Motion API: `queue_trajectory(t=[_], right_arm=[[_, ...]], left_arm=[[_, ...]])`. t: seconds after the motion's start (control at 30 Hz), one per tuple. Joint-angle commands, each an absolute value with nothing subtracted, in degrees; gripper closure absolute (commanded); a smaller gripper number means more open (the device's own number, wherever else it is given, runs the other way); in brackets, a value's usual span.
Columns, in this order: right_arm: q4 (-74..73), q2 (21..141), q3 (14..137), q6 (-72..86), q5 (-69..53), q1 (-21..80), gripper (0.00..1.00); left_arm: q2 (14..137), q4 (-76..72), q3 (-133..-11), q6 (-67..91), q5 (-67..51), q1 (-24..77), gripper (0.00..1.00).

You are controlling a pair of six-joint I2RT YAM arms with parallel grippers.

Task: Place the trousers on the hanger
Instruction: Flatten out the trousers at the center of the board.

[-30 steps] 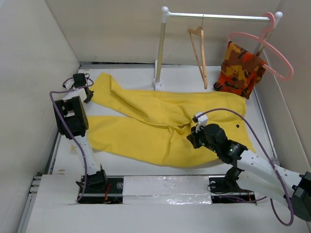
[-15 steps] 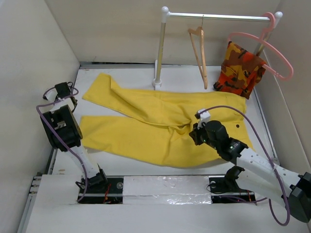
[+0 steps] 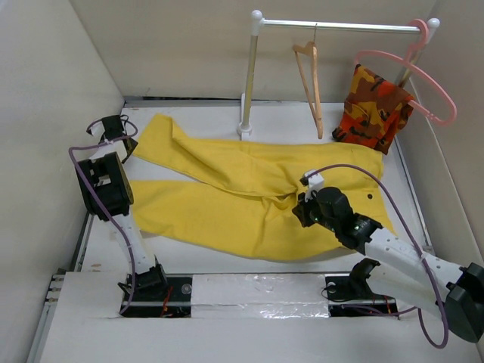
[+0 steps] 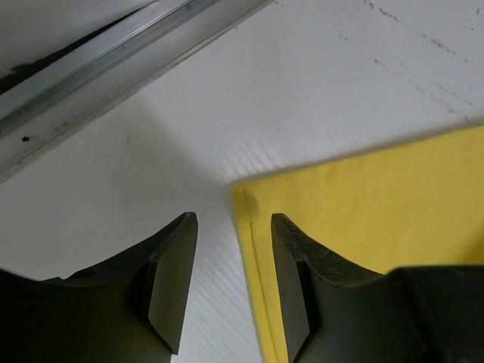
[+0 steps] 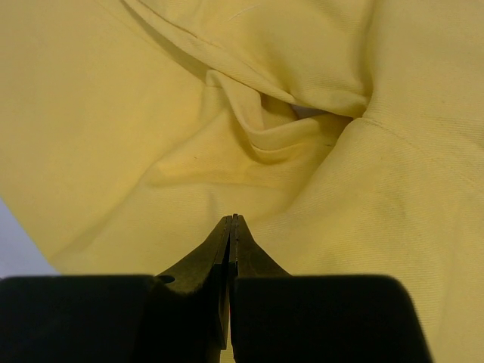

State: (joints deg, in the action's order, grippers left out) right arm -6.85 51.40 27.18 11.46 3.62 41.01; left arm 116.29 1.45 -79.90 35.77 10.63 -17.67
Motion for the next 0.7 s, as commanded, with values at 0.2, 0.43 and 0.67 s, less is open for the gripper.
queue_trajectory(t=[0.2, 0.43, 0.67], right_arm=[[-2.20, 52.38, 27.94, 12.13, 4.31, 41.92, 0.97], [-1.23, 55.90, 29.97, 11.25, 4.04, 42.45, 0.98], [-1.14, 55.02, 29.97, 10.63, 4.75, 42.45, 0.98]], left_arm=[[124.44, 8.17, -91.92, 31.47, 15.47, -16.26, 0.59], [130.17, 17.85, -101.43, 30.50, 18.37, -13.01, 0.65], [129.90, 19.34, -101.43, 31.38, 19.33, -13.01, 0.68]])
